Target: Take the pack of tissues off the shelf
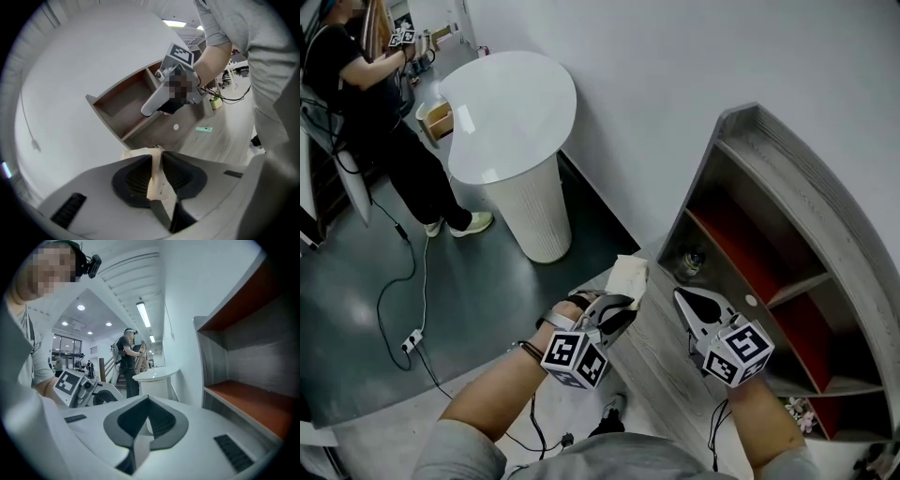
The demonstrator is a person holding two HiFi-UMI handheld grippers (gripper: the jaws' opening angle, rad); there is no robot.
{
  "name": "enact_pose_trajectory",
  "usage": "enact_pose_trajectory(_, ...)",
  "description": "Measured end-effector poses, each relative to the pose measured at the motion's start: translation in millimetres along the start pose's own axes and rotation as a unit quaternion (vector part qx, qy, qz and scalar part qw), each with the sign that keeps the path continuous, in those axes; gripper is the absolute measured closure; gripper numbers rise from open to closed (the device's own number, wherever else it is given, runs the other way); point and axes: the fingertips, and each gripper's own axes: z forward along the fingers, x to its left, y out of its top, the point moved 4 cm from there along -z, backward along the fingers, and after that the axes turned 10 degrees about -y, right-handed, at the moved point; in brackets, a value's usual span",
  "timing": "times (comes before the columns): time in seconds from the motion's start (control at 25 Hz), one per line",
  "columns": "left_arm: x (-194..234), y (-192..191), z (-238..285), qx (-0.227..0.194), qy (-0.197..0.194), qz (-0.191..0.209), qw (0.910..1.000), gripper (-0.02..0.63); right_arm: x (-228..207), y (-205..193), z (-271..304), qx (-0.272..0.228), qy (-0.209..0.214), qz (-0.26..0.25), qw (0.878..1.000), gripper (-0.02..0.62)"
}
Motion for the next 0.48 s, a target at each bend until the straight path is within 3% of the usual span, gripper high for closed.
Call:
enact_pose_trajectory(0.28,59,20,-13,-0.016,0.028,0.033,0.9989,0.491,-11,67,7,-0.043,-0.014,-0.028,0.999,0.577)
enact_pose_trajectory(0.48,78,17,-1,-0.021,0.026,0.038,0.9987,0.491,-21,96,11,-0.069,-0.021,-0.040,0.997,0.577)
